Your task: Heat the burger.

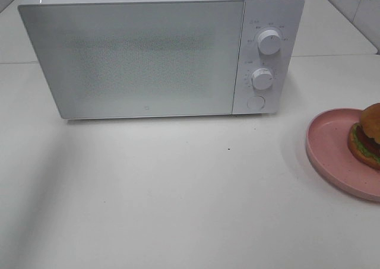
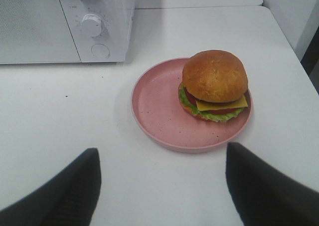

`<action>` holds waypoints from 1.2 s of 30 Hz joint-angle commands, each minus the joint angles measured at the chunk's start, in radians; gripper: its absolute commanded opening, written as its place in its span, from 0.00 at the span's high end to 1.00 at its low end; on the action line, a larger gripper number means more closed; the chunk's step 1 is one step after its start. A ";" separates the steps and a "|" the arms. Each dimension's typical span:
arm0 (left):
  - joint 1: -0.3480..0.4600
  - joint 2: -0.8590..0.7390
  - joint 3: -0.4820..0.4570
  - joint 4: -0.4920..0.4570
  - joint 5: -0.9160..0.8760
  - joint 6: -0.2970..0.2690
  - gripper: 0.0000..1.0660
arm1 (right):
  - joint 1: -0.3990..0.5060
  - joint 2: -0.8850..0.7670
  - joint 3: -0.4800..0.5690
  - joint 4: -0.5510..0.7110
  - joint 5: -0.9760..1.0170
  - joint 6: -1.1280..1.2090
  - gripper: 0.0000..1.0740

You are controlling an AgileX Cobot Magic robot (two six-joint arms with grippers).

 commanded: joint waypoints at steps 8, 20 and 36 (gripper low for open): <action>0.002 -0.305 0.338 -0.004 0.065 -0.009 1.00 | -0.004 -0.022 0.004 0.000 -0.014 -0.005 0.38; 0.002 -0.728 0.737 -0.025 0.065 -0.016 1.00 | -0.004 -0.022 0.004 0.000 -0.014 -0.005 0.38; 0.002 -1.251 0.933 -0.047 -0.024 0.002 1.00 | -0.004 -0.022 0.004 0.000 -0.014 -0.005 0.38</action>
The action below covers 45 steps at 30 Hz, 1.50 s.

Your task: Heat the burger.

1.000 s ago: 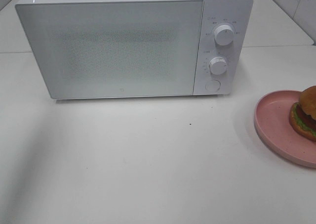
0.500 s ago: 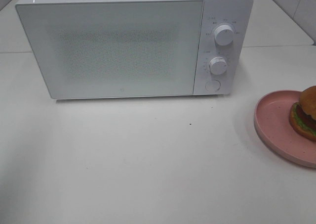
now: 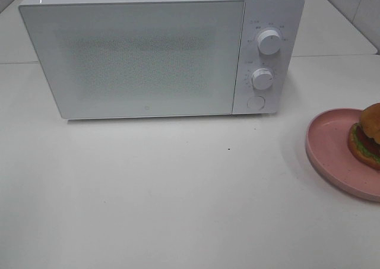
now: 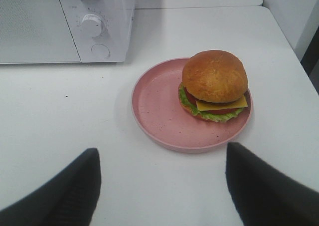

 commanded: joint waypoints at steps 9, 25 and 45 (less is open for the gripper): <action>0.002 -0.228 0.092 -0.009 -0.145 0.032 1.00 | -0.004 -0.021 0.004 0.000 -0.014 -0.005 0.38; 0.002 -0.234 0.109 -0.011 -0.178 0.049 1.00 | -0.004 -0.021 0.004 0.000 -0.014 -0.005 0.38; 0.134 -0.263 0.109 -0.008 -0.178 0.048 1.00 | -0.004 -0.021 0.004 0.000 -0.014 -0.005 0.38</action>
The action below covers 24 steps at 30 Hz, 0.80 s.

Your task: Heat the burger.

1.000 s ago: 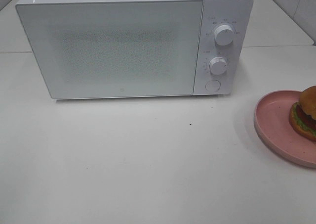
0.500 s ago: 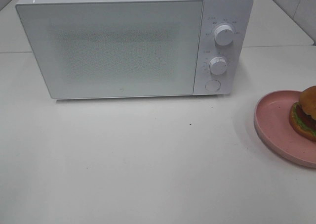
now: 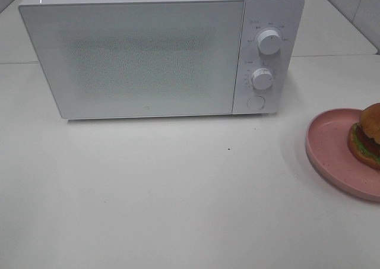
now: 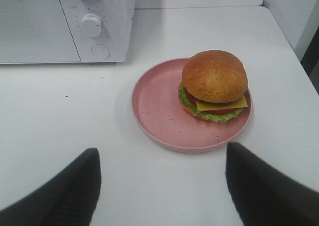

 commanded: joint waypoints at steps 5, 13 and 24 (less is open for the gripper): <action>0.061 -0.027 0.001 -0.004 -0.016 -0.001 1.00 | -0.004 -0.021 0.004 0.000 -0.013 -0.005 0.38; 0.054 -0.027 0.001 -0.004 -0.016 -0.001 1.00 | -0.005 -0.025 0.004 0.000 -0.013 -0.005 0.38; 0.054 -0.027 0.001 -0.004 -0.016 -0.001 1.00 | -0.005 -0.025 0.004 0.000 -0.013 -0.005 0.38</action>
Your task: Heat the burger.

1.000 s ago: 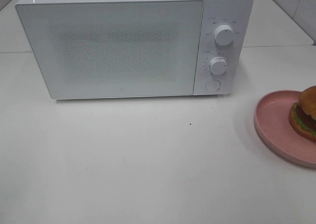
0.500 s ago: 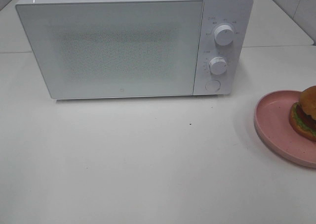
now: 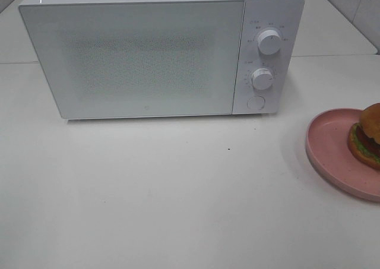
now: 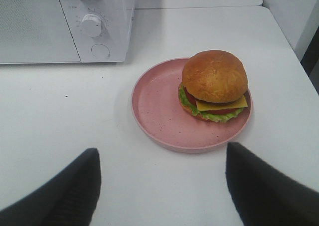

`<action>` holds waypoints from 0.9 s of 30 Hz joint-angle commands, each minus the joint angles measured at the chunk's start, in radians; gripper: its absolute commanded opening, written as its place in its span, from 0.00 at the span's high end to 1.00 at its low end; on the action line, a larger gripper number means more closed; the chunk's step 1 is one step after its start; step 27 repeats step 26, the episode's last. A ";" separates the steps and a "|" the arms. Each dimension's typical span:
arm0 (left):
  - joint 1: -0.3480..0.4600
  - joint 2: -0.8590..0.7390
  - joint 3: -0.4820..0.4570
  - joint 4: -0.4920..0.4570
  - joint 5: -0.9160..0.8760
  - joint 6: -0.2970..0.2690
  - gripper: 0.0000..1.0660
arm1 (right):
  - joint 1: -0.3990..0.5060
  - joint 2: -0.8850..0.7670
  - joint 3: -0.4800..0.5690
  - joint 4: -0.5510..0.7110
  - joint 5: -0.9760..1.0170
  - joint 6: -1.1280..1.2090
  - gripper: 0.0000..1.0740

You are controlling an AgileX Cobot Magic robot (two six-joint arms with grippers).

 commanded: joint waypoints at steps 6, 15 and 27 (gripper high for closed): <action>-0.006 -0.027 0.001 -0.004 -0.016 -0.001 1.00 | -0.005 -0.025 0.004 0.000 -0.013 -0.005 0.38; -0.006 -0.027 0.001 -0.004 -0.016 -0.001 1.00 | -0.005 -0.025 0.004 0.000 -0.013 -0.005 0.38; -0.006 -0.027 0.001 -0.004 -0.016 -0.001 1.00 | -0.005 -0.025 0.004 0.000 -0.013 -0.005 0.38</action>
